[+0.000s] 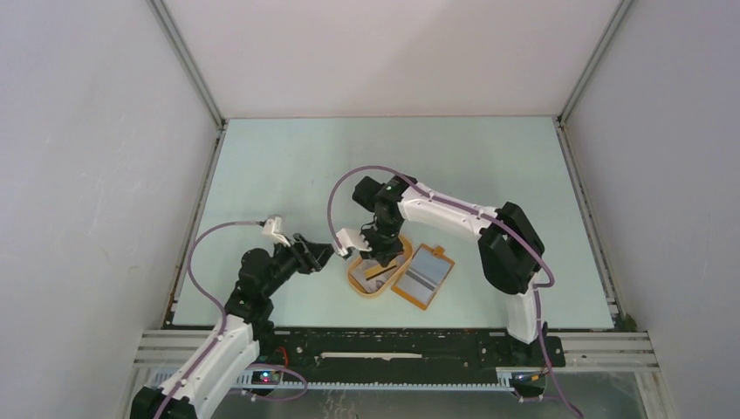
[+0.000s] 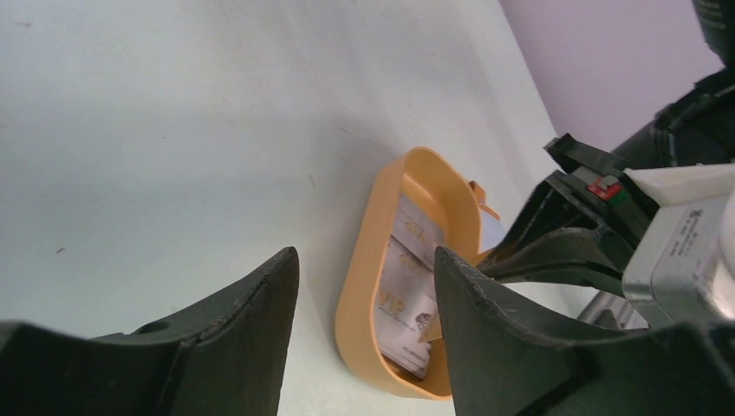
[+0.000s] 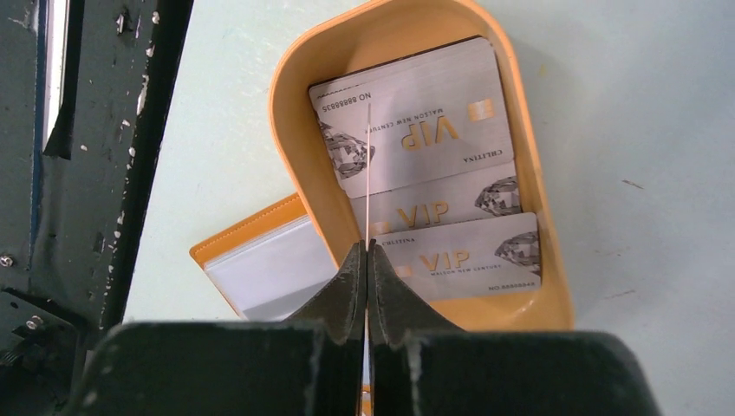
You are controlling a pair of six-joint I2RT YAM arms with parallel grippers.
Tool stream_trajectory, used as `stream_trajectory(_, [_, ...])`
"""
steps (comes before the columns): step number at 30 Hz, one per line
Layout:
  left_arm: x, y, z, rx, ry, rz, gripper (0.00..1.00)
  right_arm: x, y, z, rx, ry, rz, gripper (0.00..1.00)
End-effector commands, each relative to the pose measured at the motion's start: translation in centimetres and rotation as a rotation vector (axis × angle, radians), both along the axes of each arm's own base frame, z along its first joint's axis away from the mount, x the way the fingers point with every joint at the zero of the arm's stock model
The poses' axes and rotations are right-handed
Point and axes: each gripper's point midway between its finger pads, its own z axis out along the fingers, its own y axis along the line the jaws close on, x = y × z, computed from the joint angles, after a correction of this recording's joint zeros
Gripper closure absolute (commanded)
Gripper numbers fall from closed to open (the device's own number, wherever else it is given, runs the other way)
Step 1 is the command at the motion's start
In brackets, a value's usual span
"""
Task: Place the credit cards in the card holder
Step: Pick up the credit card from the storage box, then insert the credit card into the card holder.
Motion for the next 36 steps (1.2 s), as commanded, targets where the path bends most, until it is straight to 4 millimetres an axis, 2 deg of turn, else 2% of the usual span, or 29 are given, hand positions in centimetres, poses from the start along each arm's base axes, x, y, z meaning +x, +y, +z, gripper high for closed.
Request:
stream_trajectory(1, [-0.8, -1.0, 1.5, -0.068, -0.054, -0.065, 0.37, 1.0, 1.4, 4.1, 0.133, -0.054, -0.016, 1.00])
stream_trajectory(4, [-1.3, -1.5, 2.3, -0.100, -0.072, -0.096, 0.37, 1.3, 1.3, 5.6, 0.172, -0.055, -0.044, 1.00])
stream_trajectory(9, [-2.5, -2.9, 4.0, -0.139, -0.117, -0.159, 0.39, 0.6, 0.5, 8.7, 0.246, -0.016, -0.105, 1.00])
stream_trajectory(14, [-4.0, -4.8, 5.6, -0.145, -0.167, -0.229, 0.41, 0.2, -1.0, 10.5, 0.301, 0.034, -0.221, 1.00])
stream_trajectory(19, [-6.0, -7.3, 7.2, -0.115, -0.250, -0.302, 0.43, -0.4, -4.3, 12.3, 0.301, 0.178, -0.411, 1.00])
stream_trajectory(21, [-7.2, -8.6, 7.5, -0.097, -0.283, -0.331, 0.43, -1.1, -5.7, 12.6, 0.338, 0.248, -0.467, 1.00])
stream_trajectory(24, [-8.7, -10.5, 8.0, -0.081, -0.309, -0.386, 0.44, -0.6, -7.7, 12.5, 0.417, 0.267, -0.579, 1.00])
stream_trajectory(28, [-9.8, -13.5, 7.6, -0.027, -0.281, -0.436, 0.55, 1.1, -10.1, 14.3, 0.558, 0.345, -0.728, 1.00])
stream_trajectory(29, [-10.1, -14.4, 7.5, -0.012, -0.269, -0.451, 0.60, 1.2, -10.6, 14.4, 0.562, 0.374, -0.758, 1.00])
stream_trajectory(33, [-10.7, -17.8, 4.8, 0.097, -0.186, -0.488, 0.78, 1.1, -12.1, 13.3, 0.539, 0.443, -0.838, 1.00])
stream_trajectory(36, [-10.5, -19.7, 2.9, 0.168, -0.115, -0.488, 0.86, 0.5, -12.7, 12.0, 0.502, 0.492, -0.874, 1.00])
